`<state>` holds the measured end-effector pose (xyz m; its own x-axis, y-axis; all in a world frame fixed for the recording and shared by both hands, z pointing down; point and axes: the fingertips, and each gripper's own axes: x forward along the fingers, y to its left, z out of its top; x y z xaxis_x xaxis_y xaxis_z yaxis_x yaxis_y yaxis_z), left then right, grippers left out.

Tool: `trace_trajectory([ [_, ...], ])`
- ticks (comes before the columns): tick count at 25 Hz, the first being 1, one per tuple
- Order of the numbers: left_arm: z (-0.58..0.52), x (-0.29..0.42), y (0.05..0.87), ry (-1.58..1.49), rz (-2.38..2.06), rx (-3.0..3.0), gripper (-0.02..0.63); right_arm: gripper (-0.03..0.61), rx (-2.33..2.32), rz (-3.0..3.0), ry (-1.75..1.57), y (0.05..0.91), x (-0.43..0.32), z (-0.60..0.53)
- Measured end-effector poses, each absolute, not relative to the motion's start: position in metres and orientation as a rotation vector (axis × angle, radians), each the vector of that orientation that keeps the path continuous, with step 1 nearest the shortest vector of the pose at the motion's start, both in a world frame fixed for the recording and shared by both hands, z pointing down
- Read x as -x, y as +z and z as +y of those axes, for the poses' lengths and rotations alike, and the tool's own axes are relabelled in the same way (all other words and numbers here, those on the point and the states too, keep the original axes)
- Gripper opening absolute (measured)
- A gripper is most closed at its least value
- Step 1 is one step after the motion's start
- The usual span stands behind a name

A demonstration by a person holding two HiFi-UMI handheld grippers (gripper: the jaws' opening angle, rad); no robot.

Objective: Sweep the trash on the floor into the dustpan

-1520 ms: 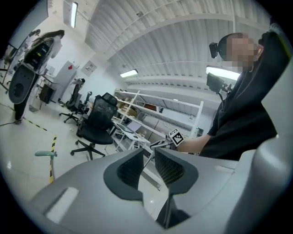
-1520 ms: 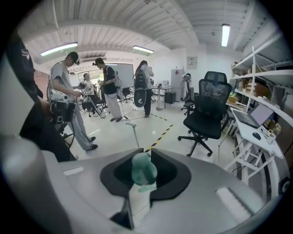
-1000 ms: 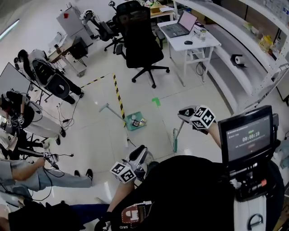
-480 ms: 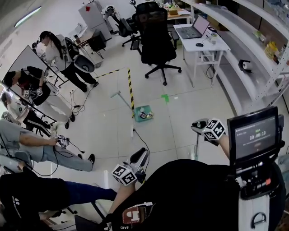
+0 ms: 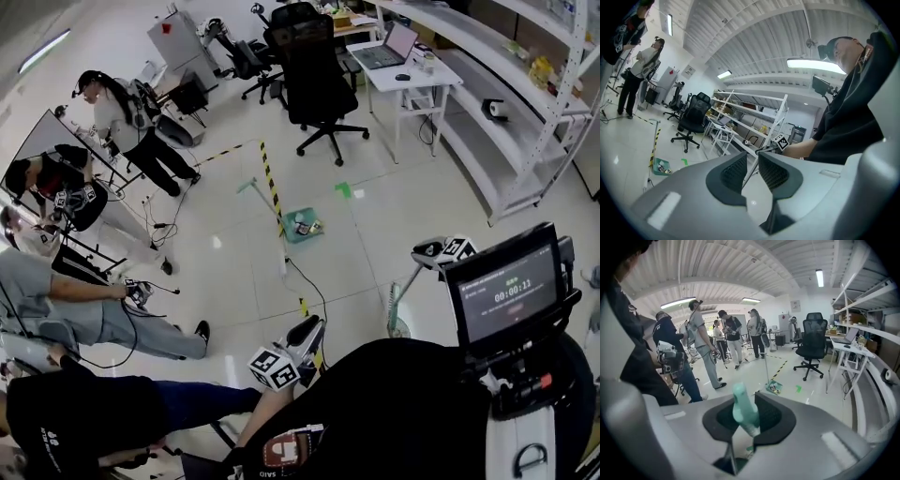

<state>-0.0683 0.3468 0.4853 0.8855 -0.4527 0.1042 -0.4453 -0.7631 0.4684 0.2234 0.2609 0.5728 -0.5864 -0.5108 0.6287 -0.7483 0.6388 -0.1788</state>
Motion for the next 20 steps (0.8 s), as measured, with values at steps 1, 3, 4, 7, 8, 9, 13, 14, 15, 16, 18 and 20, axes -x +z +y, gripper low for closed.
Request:
trace_trajectory([
  [1,0.347,0.069,0.484,-0.012,-0.652,-2.556,0.08,0.046,-0.995,-2.328,0.6,0.571,-0.218,0.264],
  [3,0.355,0.072,0.481,-0.012,-0.638,-2.557,0.08,0.047,-0.991,-2.335,0.602,0.568,-0.202,0.278],
  [4,0.361,0.071,0.479,-0.016,-0.626,-2.564,0.08,0.046,-0.979,-2.339,0.593,0.565,-0.194,0.287],
  [7,0.373,0.068,0.469,-0.036,-0.619,-2.584,0.08,0.046,-0.946,-2.38,0.578,0.553,-0.173,0.301],
  [8,0.373,0.067,0.466,-0.049,-0.631,-2.584,0.08,0.046,-0.933,-2.397,0.577,0.551,-0.167,0.303],
  [9,0.374,0.066,0.463,-0.065,-0.643,-2.58,0.08,0.046,-0.919,-2.409,0.576,0.549,-0.162,0.305],
  [13,0.376,0.056,0.46,-0.083,-0.641,-2.578,0.08,0.046,-0.853,-2.45,0.551,0.537,-0.141,0.318],
  [14,0.377,0.053,0.462,-0.082,-0.633,-2.578,0.08,0.046,-0.843,-2.46,0.549,0.534,-0.137,0.32],
  [15,0.379,0.049,0.463,-0.082,-0.622,-2.578,0.08,0.046,-0.838,-2.468,0.547,0.533,-0.135,0.322],
  [16,0.382,0.046,0.463,-0.08,-0.607,-2.581,0.08,0.046,-0.835,-2.473,0.546,0.532,-0.133,0.323],
  [18,0.388,0.04,0.462,-0.068,-0.582,-2.594,0.08,0.046,-0.832,-2.477,0.549,0.532,-0.132,0.328],
  [20,0.39,0.038,0.46,-0.063,-0.572,-2.599,0.08,0.046,-0.835,-2.472,0.558,0.533,-0.133,0.33],
])
